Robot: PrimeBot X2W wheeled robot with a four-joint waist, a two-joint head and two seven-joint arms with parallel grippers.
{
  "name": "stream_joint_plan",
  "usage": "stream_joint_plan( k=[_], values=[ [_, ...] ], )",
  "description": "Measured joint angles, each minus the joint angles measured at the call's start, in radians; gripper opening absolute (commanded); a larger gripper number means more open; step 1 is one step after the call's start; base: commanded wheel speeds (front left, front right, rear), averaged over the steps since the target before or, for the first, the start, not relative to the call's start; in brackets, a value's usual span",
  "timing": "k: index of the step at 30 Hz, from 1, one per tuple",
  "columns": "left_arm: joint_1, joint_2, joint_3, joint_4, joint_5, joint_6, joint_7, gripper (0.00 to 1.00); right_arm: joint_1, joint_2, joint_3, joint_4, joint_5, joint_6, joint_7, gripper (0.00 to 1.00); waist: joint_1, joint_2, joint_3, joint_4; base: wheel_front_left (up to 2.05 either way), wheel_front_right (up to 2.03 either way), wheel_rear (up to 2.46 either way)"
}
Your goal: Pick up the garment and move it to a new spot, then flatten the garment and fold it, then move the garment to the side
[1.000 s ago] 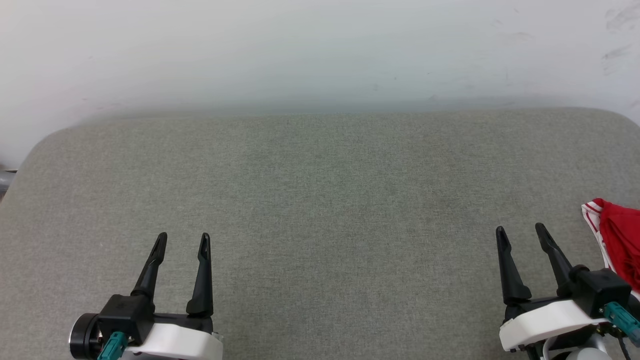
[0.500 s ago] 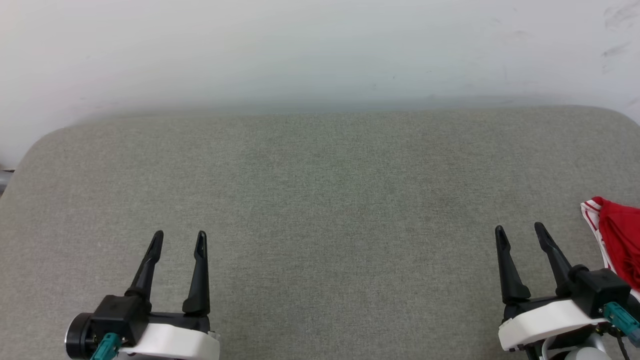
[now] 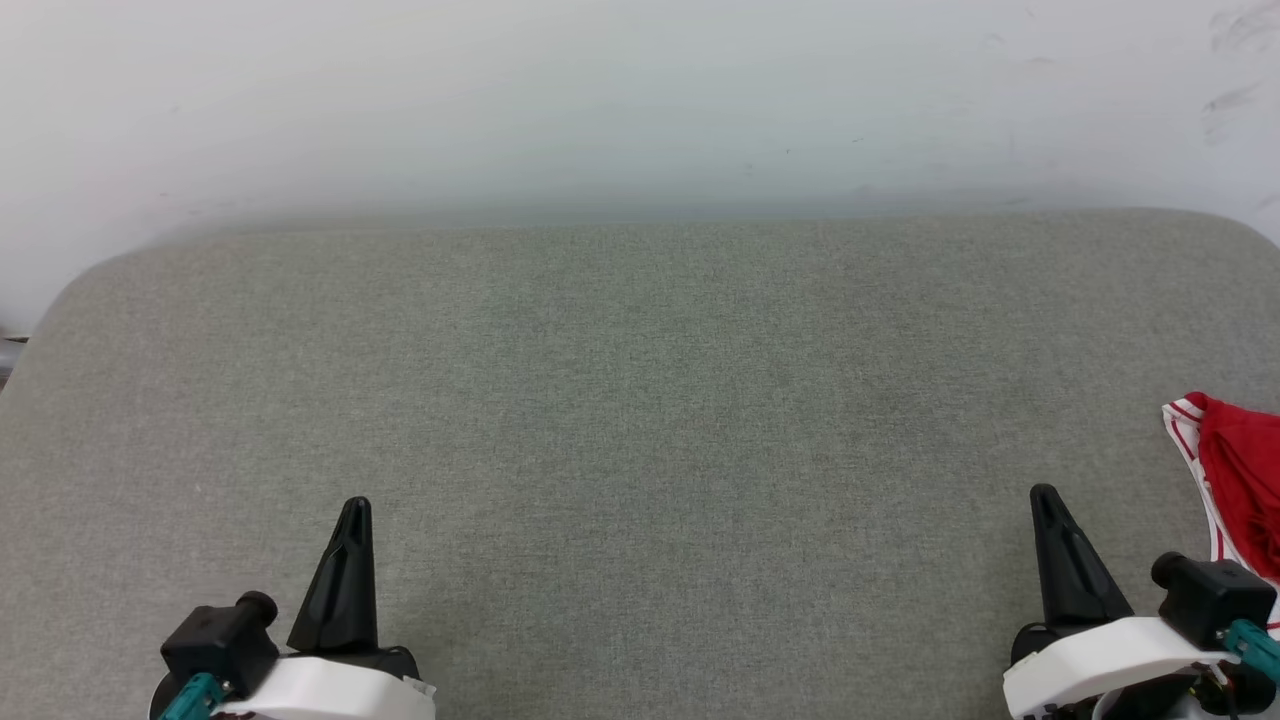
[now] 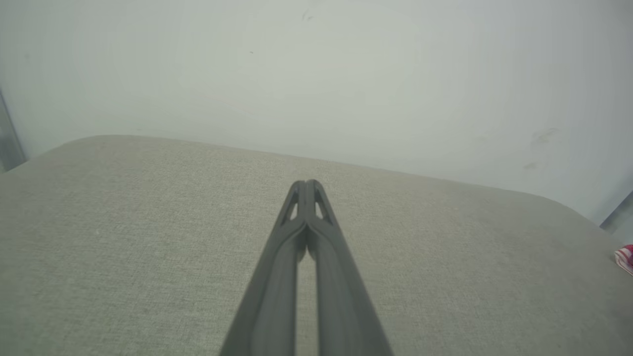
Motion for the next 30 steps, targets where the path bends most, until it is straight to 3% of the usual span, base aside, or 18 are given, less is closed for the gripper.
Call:
stream_joint_plan(
  k=[30],
  values=[
    [-0.052,0.003,0.020,0.078,-0.504,-0.009,0.120,0.00,-0.024,0.000,-0.020,0.016,0.508,0.000,0.110,0.00,0.0000,0.0000,-0.009,0.005,0.00,0.00,0.00]
  ],
)
